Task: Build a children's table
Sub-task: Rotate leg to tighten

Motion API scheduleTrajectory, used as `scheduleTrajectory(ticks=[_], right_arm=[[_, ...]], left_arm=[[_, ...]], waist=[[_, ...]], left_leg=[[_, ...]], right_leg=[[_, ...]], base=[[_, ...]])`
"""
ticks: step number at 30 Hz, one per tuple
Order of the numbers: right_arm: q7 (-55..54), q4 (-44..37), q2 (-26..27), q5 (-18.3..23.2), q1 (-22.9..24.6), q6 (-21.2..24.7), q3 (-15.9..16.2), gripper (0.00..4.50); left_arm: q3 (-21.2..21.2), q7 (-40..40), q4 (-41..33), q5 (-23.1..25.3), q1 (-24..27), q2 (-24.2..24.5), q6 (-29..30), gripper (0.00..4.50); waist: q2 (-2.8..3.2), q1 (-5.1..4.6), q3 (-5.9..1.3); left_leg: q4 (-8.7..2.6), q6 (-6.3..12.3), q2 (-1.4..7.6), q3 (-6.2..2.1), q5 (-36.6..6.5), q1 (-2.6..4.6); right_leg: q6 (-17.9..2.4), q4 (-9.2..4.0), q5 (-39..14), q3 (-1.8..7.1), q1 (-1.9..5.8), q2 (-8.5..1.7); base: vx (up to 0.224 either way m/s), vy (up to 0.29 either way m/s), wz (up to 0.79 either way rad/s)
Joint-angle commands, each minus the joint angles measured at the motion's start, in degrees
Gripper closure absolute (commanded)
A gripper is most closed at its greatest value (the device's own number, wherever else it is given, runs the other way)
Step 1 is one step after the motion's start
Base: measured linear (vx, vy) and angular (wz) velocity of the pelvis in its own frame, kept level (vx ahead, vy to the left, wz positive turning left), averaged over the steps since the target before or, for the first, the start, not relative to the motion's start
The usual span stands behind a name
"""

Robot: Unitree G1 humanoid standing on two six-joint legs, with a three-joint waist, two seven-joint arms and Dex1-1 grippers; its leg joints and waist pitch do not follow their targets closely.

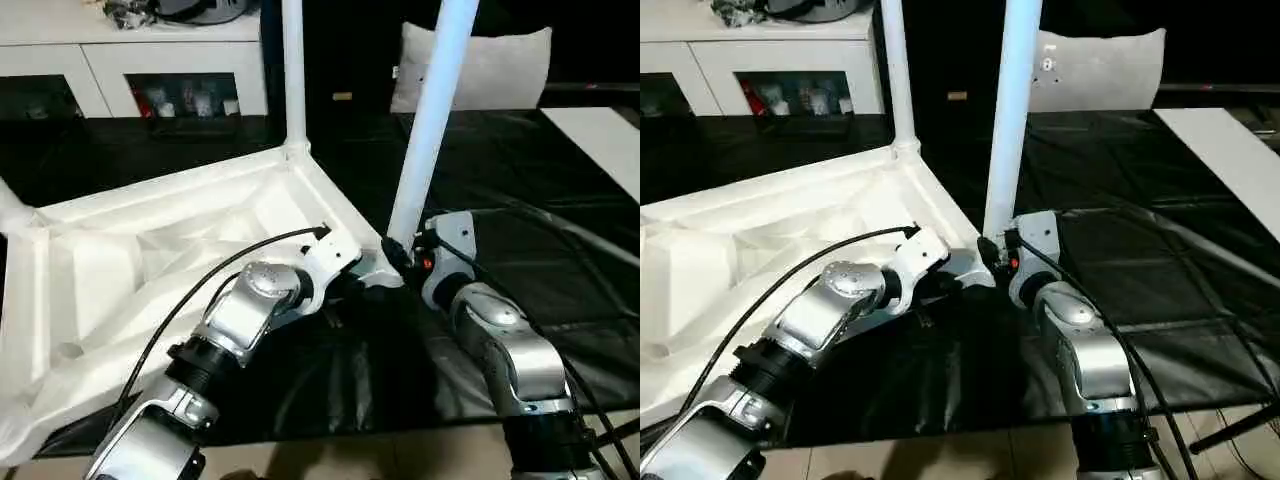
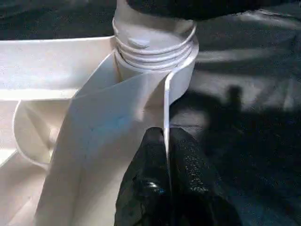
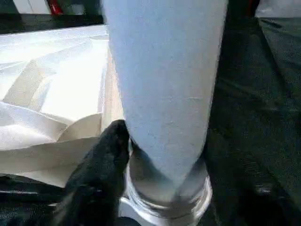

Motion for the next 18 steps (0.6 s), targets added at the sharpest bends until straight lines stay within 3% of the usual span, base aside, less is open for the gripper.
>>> scheduleTrajectory(ticks=[1, 5, 7, 11, 14, 18], right_arm=[[3.8, -0.6, 2.1, 1.8, 1.1, 0.1, 4.5, 1.71], [14.9, -2.8, -6.9, 3.4, 3.5, -4.8, 3.1, 1.37], [19.1, -3.2, -10.5, 3.8, 4.3, -6.2, 3.0, 1.26], [29.1, -3.0, -18.4, 4.8, 5.9, -9.2, 2.5, 0.87], [37.1, -3.3, -23.3, 7.3, 6.6, -9.5, 1.6, 0.58], [44.8, -2.8, -27.5, 9.2, 7.0, -11.4, 2.0, 0.58]], left_arm=[[0.2, 1.3, -0.3, -0.4, -1.2, -2.4, -3.3, 4.50], [-1.1, -5.6, -1.9, 0.0, 0.6, 3.0, -7.9, 4.50], [-1.6, -8.3, -2.6, -0.2, 1.4, 4.6, -9.4, 4.50], [-3.2, -14.7, -3.9, -0.7, 3.3, 8.3, -13.1, 4.50], [-4.6, -19.8, -4.9, -1.0, 4.3, 11.0, -15.8, 4.50], [-5.9, -25.5, -6.0, -2.0, 5.0, 13.5, -18.9, 4.50]], waist=[[-0.63, 0.21, -3.18], [-0.76, 0.41, -2.99], [-0.73, 0.65, -3.00], [-0.83, 0.50, -2.86], [-0.95, 0.80, -2.98], [-1.13, 1.29, -3.12]], left_leg=[[-3.45, 1.72, 1.32, -0.51, -4.6, -0.34], [-3.46, 2.93, 1.50, -0.46, -6.0, -0.49], [-3.49, 3.06, 1.68, -0.55, -7.4, -0.38], [-3.60, 3.21, 1.97, -0.47, -8.5, -0.28], [-3.43, 3.88, 2.06, -0.36, -8.2, -0.19], [-3.29, 5.05, 2.15, -0.30, -7.2, -0.21]], right_leg=[[-11.1, -3.83, -1.6, 2.47, 2.82, -3.80], [-11.0, -4.08, -3.0, 2.45, 3.03, -3.93], [-10.4, -4.40, -6.1, 2.37, 3.07, -4.14], [-10.5, -4.61, -9.7, 2.40, 2.68, -4.18], [-11.4, -4.42, -8.4, 2.51, 2.71, -4.17], [-12.3, -4.11, -6.1, 2.44, 2.73, -4.22]], base=[[0.000, 0.000, 0.00], [0.000, 0.000, 0.00], [0.000, 0.000, 0.00], [0.000, 0.000, 0.00], [0.000, 0.000, 0.00], [0.000, 0.000, 0.00]])
